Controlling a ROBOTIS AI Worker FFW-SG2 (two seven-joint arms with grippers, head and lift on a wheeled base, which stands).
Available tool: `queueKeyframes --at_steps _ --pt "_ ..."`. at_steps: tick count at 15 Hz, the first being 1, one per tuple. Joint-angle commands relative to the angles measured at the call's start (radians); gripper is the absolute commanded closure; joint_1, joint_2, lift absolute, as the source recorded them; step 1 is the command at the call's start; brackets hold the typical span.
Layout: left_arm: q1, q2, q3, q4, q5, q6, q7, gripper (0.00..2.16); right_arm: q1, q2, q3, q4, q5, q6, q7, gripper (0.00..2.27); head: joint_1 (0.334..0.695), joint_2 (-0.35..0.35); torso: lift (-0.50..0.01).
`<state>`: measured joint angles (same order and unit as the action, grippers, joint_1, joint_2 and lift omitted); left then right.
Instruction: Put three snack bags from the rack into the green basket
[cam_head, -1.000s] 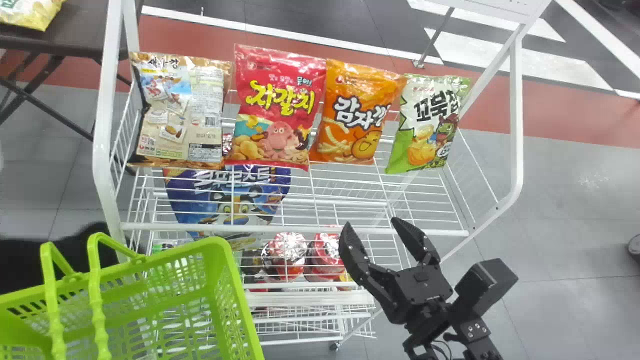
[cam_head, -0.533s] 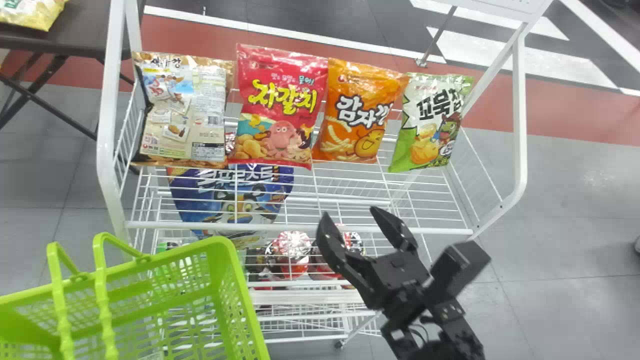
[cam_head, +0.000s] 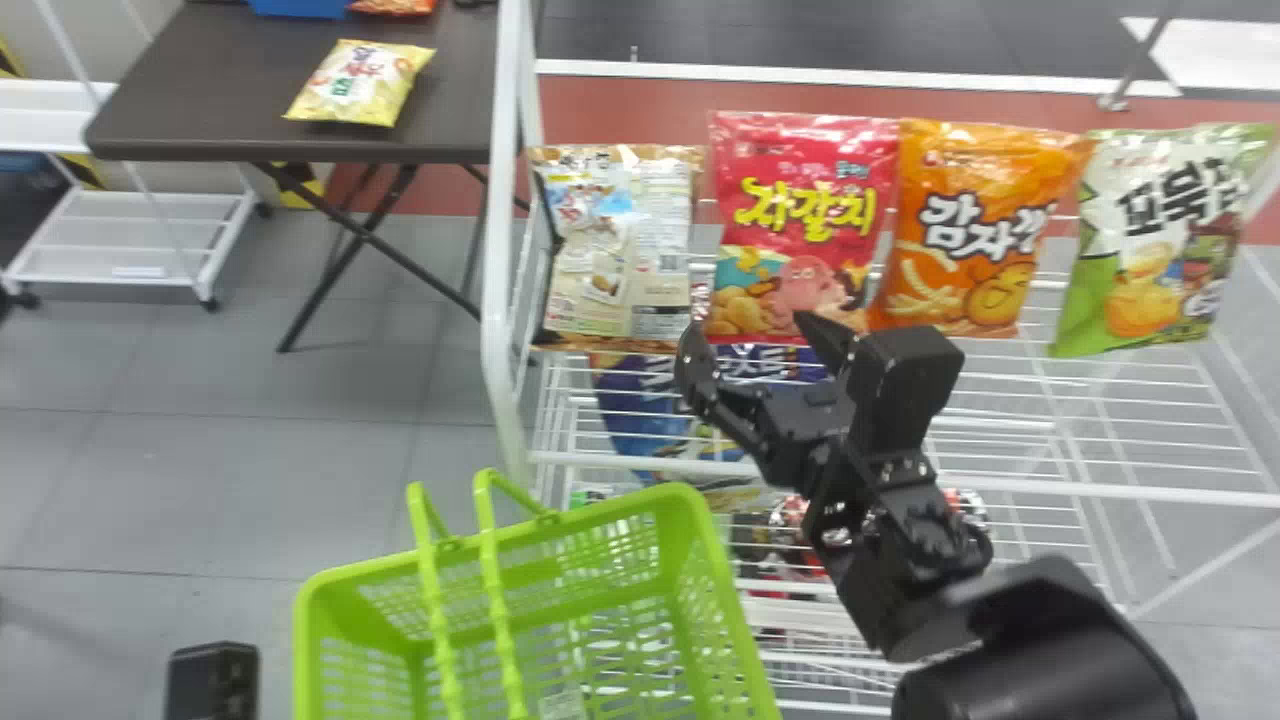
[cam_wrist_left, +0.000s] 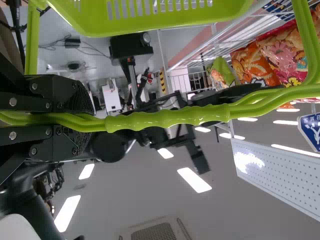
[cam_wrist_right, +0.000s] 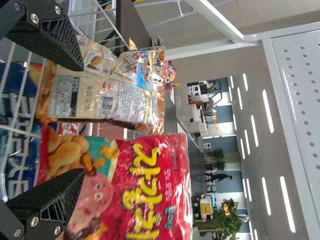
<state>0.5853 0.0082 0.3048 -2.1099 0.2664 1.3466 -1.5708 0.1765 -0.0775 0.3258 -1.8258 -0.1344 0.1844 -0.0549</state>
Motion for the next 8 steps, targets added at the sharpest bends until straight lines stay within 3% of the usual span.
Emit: queueKeyframes --at_steps 1,3,8 --pt "-0.028 0.002 -0.003 0.011 -0.006 0.003 -0.010 2.15 -0.103 0.050 0.027 0.106 0.029 0.005 0.000 0.10 0.695 0.071 0.000" --pt "-0.051 0.007 -0.012 0.030 -0.004 0.012 -0.010 2.15 -0.180 0.078 0.052 0.203 0.061 -0.001 0.000 0.10 0.695 0.099 0.000" --pt "-0.055 0.009 -0.010 0.030 -0.004 0.012 -0.010 2.15 -0.422 0.078 0.107 0.557 0.062 -0.044 -0.042 0.16 0.695 0.130 0.000"
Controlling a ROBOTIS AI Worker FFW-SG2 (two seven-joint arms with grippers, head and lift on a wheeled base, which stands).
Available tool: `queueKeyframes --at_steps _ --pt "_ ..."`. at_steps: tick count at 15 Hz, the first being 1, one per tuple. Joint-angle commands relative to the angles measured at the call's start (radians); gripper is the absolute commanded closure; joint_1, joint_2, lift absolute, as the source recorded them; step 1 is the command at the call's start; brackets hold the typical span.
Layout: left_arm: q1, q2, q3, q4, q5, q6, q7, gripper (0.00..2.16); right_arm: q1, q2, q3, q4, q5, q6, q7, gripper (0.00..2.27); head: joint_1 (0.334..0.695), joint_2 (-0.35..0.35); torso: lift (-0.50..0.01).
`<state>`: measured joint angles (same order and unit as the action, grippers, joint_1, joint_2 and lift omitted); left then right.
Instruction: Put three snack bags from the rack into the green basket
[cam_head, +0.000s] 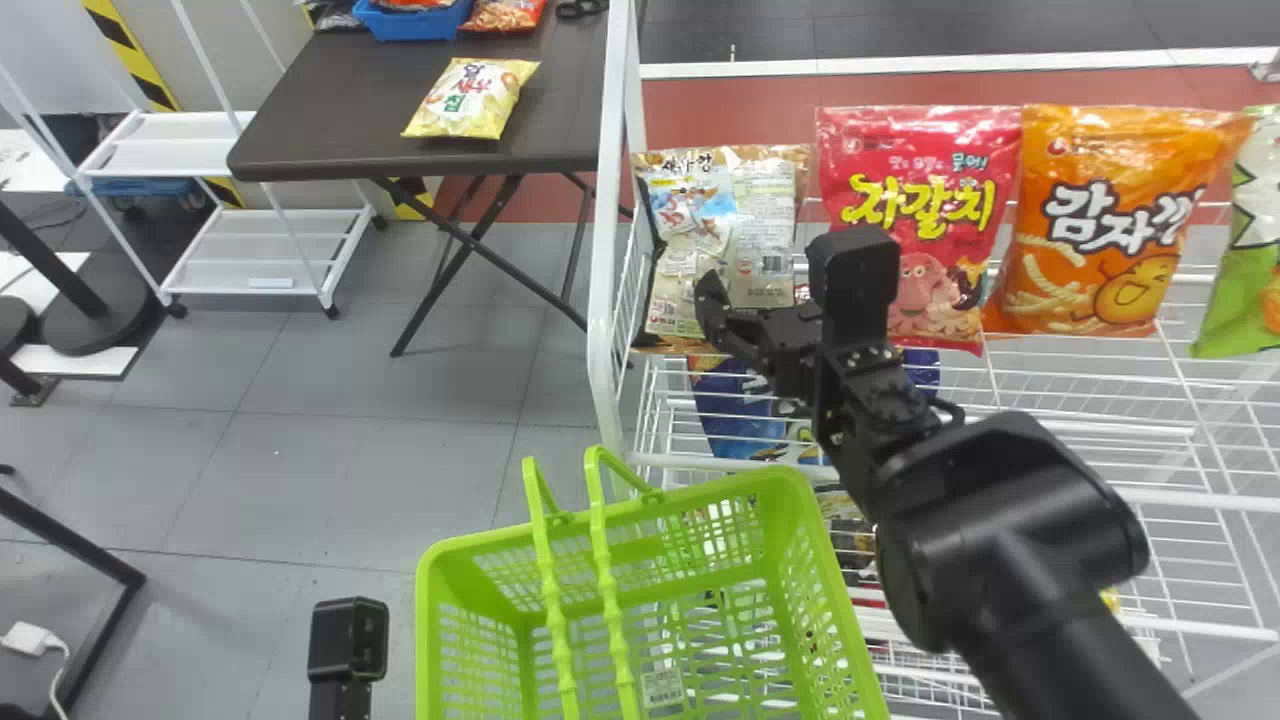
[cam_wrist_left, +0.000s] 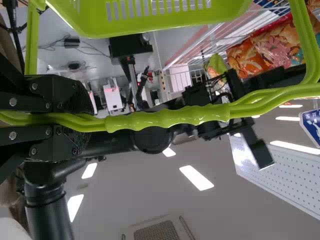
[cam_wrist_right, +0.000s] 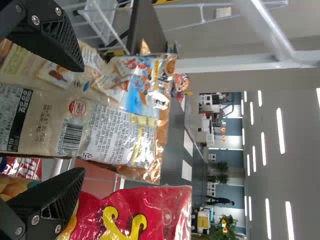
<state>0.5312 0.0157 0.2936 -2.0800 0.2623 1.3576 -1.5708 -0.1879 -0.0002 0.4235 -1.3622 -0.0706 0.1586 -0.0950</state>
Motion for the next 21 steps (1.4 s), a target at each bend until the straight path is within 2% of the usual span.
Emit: queueKeyframes --at_steps 1,3,4,5,6,10,12,14,16,17,21 --pt "0.000 0.001 0.001 0.001 0.002 0.001 -0.010 2.15 -0.087 0.001 0.014 0.137 -0.011 -0.040 0.001 0.34 0.695 0.128 0.000" --pt "-0.004 0.001 0.006 0.008 0.002 0.001 -0.010 2.15 -0.096 0.001 0.029 0.152 -0.012 -0.061 0.041 0.94 0.695 0.122 0.000" --pt "-0.007 0.003 0.007 0.011 0.002 0.001 -0.010 2.15 -0.096 0.001 0.031 0.152 -0.015 -0.064 0.069 1.35 0.695 0.124 0.000" --pt "-0.008 0.003 0.007 0.012 0.002 0.001 -0.010 2.15 -0.096 0.001 0.032 0.152 -0.015 -0.064 0.077 1.93 0.695 0.138 0.000" --pt "-0.010 0.003 0.006 0.012 0.002 0.001 -0.010 2.15 -0.093 0.001 0.034 0.149 -0.014 -0.061 0.077 2.19 0.695 0.146 0.000" --pt "-0.011 0.004 0.013 0.014 0.006 0.001 -0.010 2.15 -0.032 0.001 0.029 0.071 0.008 -0.079 0.097 2.25 0.695 0.165 0.000" --pt "-0.022 0.006 0.021 0.029 0.014 0.001 -0.010 2.15 0.030 0.001 0.015 -0.028 0.071 -0.061 0.097 2.25 0.695 0.171 0.000" --pt "-0.036 0.007 0.022 0.035 0.017 0.001 -0.010 2.15 0.113 0.001 -0.020 -0.181 0.123 0.022 0.095 2.25 0.695 0.179 0.000" --pt "-0.050 0.012 0.022 0.040 0.017 0.013 -0.010 2.15 0.194 0.001 -0.065 -0.347 0.114 0.138 0.095 2.25 0.695 0.171 0.000" --pt "-0.056 0.013 0.022 0.043 0.017 0.016 -0.010 2.15 0.248 -0.006 -0.083 -0.436 0.103 0.181 0.095 2.25 0.695 0.163 0.000" --pt "-0.077 0.018 0.022 0.054 0.012 0.032 -0.010 2.15 0.466 -0.103 -0.149 -0.796 0.046 0.411 0.097 2.25 0.695 0.086 0.000"
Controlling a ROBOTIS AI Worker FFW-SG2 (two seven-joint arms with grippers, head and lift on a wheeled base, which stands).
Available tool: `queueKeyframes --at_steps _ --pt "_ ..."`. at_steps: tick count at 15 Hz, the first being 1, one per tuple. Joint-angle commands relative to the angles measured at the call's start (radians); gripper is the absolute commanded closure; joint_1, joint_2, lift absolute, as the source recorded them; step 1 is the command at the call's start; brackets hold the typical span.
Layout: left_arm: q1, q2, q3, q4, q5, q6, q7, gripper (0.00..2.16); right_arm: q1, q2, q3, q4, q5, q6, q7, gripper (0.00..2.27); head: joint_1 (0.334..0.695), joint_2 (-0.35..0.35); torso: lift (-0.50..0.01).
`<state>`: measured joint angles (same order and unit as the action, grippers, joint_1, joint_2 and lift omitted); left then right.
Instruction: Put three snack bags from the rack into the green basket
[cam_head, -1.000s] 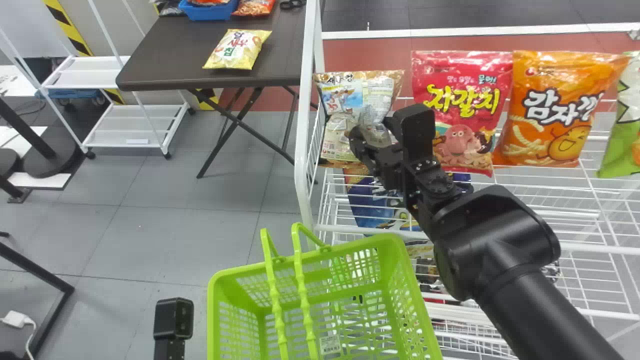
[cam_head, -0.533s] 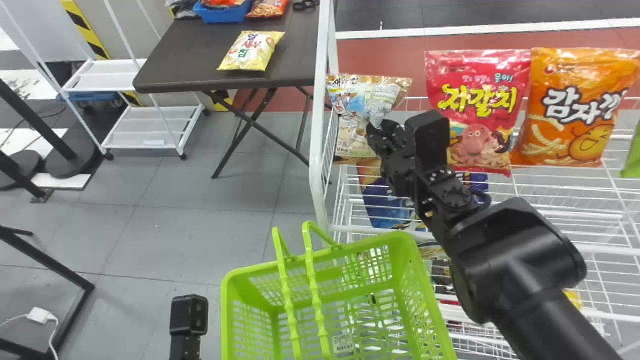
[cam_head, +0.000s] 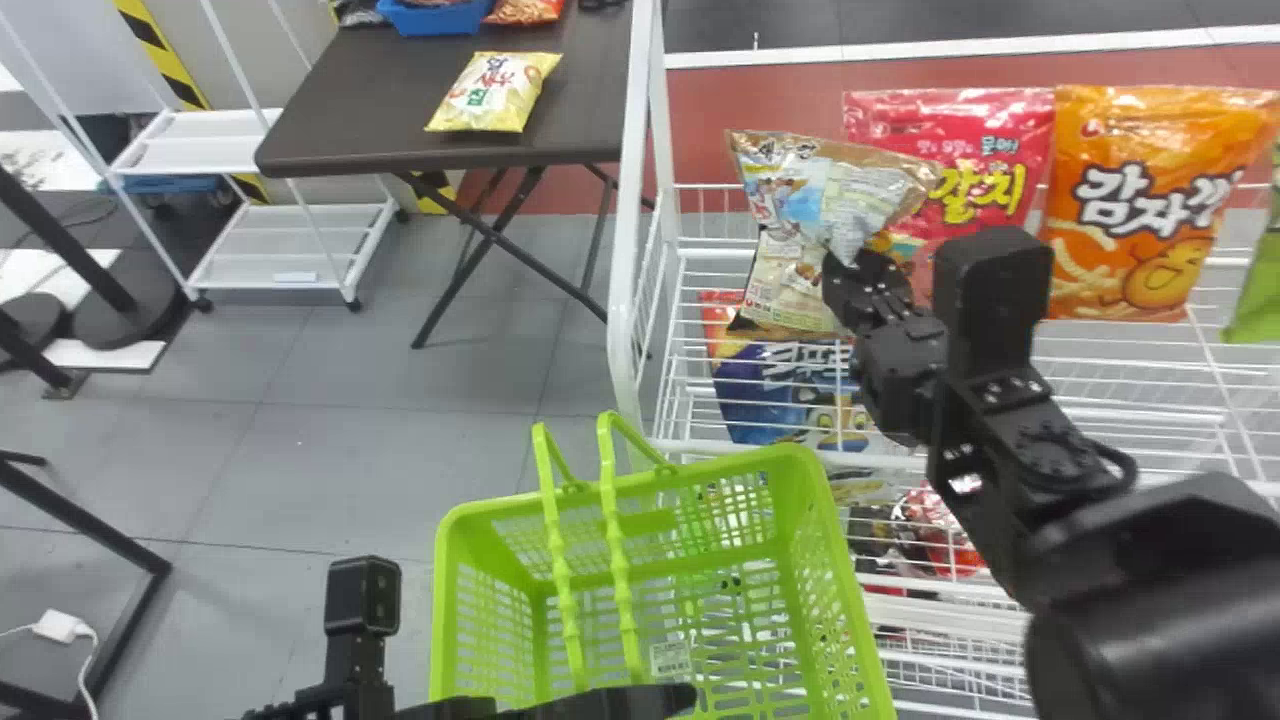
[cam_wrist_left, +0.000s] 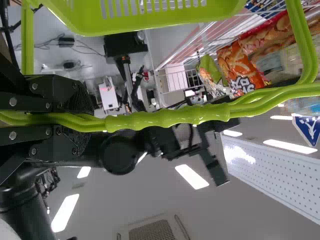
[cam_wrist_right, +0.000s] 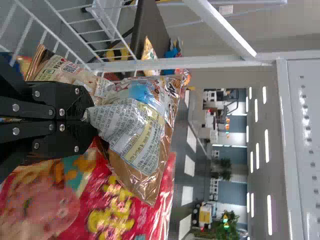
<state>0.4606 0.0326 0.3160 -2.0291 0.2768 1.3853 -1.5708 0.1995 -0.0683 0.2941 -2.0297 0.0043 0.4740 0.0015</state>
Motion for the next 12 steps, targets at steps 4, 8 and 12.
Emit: queueKeyframes --at_steps 4,8,12 --pt "-0.013 0.000 -0.011 0.007 -0.004 0.031 -0.010 2.15 0.288 -0.120 -0.041 -0.399 -0.069 0.222 0.005 2.25 0.695 0.035 0.000" --pt "0.020 -0.002 -0.002 0.007 0.005 0.031 -0.010 2.15 0.337 -0.165 -0.029 -0.532 -0.176 0.541 0.032 2.25 0.695 0.032 0.000" --pt "0.024 -0.010 -0.008 0.007 0.009 0.028 -0.010 2.15 0.319 -0.169 0.074 -0.491 -0.222 0.645 0.032 2.23 0.695 0.111 0.000"
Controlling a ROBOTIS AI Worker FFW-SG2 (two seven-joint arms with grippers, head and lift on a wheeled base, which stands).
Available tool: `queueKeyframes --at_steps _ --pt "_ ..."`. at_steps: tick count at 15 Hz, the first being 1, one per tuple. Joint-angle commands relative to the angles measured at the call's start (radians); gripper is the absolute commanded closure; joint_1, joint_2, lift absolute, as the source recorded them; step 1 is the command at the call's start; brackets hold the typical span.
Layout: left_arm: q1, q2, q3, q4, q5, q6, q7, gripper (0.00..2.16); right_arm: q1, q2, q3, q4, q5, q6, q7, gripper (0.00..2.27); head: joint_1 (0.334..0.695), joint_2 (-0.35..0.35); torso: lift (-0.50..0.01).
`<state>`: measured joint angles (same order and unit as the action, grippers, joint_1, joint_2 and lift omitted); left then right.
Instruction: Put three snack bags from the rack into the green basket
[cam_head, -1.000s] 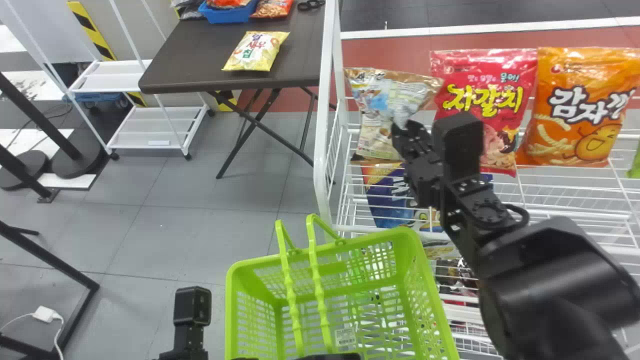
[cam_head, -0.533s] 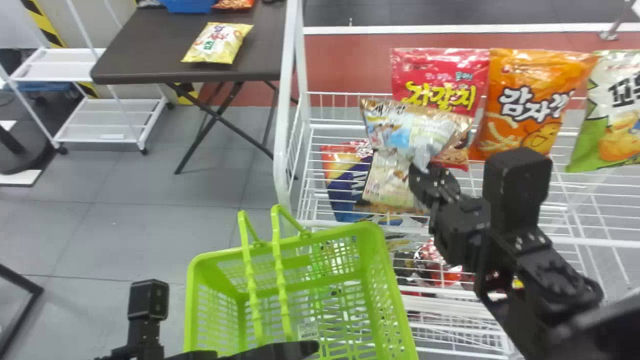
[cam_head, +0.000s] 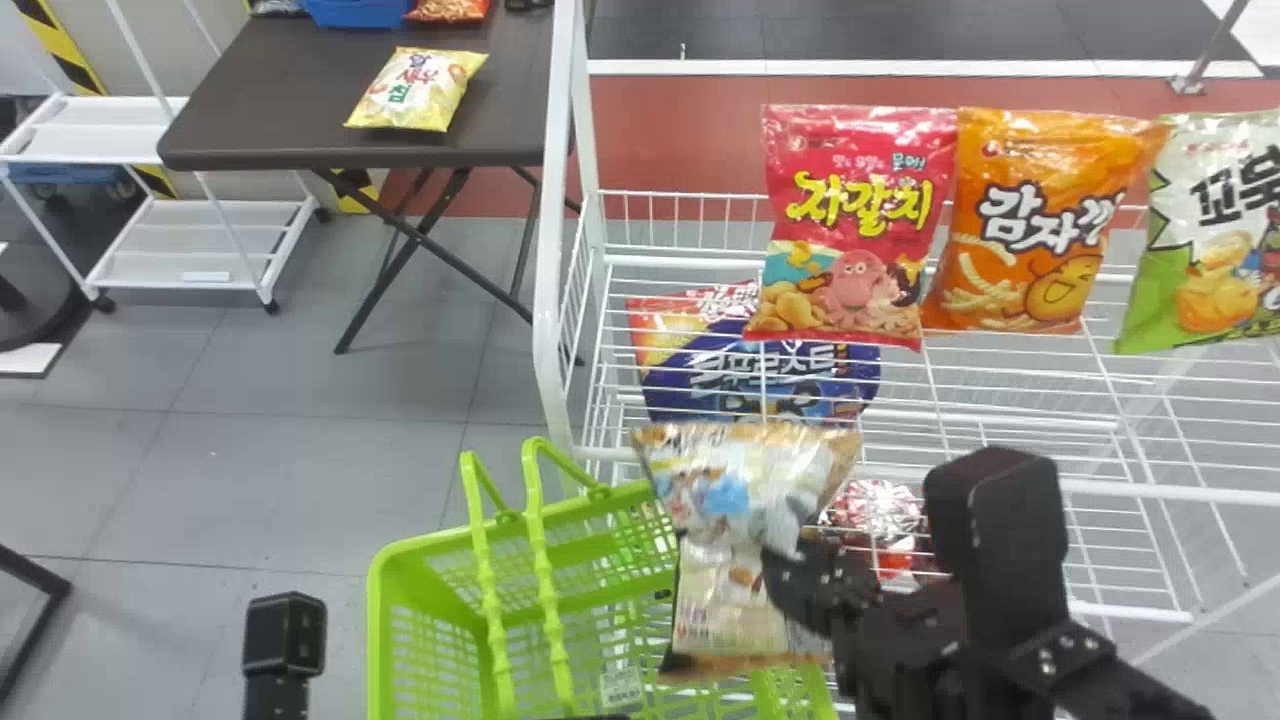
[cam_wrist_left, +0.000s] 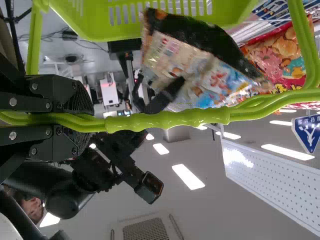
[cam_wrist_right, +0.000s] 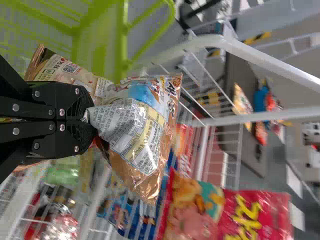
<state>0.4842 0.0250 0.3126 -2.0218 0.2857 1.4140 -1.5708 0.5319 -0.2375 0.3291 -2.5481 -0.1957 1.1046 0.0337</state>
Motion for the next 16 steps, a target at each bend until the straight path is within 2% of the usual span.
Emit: queueKeyframes --at_steps 1,2,3,4,6,9,10,13,15,16 --pt "0.001 -0.002 -0.007 0.000 0.000 0.000 -0.010 2.15 -0.033 0.001 0.070 0.055 -0.037 0.015 0.000 2.15 0.695 0.131 0.000" --pt "0.001 -0.004 -0.007 0.000 0.000 0.000 -0.010 2.15 -0.050 0.003 0.088 0.080 -0.051 0.015 0.000 1.79 0.695 0.161 0.000" --pt "0.001 -0.004 -0.007 0.000 0.000 0.000 -0.010 2.15 -0.070 0.003 0.100 0.106 -0.057 0.024 0.000 0.71 0.695 0.194 0.000" --pt "0.002 -0.004 -0.007 0.000 0.000 0.000 -0.010 2.15 -0.082 0.001 0.100 0.118 -0.057 0.030 0.000 0.00 0.695 0.246 0.000" --pt "0.004 0.001 -0.003 0.000 0.001 0.000 -0.010 2.15 -0.084 0.001 0.062 0.123 -0.076 0.033 0.002 0.00 0.695 0.265 0.000" --pt "0.005 0.003 0.000 -0.002 0.003 0.000 -0.010 2.15 -0.090 0.030 -0.111 0.112 -0.149 -0.007 0.055 0.04 0.695 0.242 0.000" --pt "0.005 0.003 -0.001 0.000 0.003 0.000 -0.010 2.15 -0.121 0.046 -0.165 0.124 -0.133 -0.059 0.054 0.04 0.695 0.198 0.000" --pt "0.005 0.004 -0.003 0.000 0.003 0.000 -0.010 2.15 -0.266 0.053 -0.237 0.289 -0.087 -0.188 0.038 0.07 0.695 0.068 0.000" --pt "0.005 0.004 -0.004 0.000 0.003 0.000 -0.010 2.15 -0.352 0.067 -0.243 0.427 -0.047 -0.344 0.017 0.08 0.695 -0.038 0.000" --pt "0.004 0.006 -0.006 0.000 0.003 0.000 -0.010 2.15 -0.394 0.069 -0.245 0.505 -0.039 -0.424 0.011 0.08 0.695 -0.059 0.000"
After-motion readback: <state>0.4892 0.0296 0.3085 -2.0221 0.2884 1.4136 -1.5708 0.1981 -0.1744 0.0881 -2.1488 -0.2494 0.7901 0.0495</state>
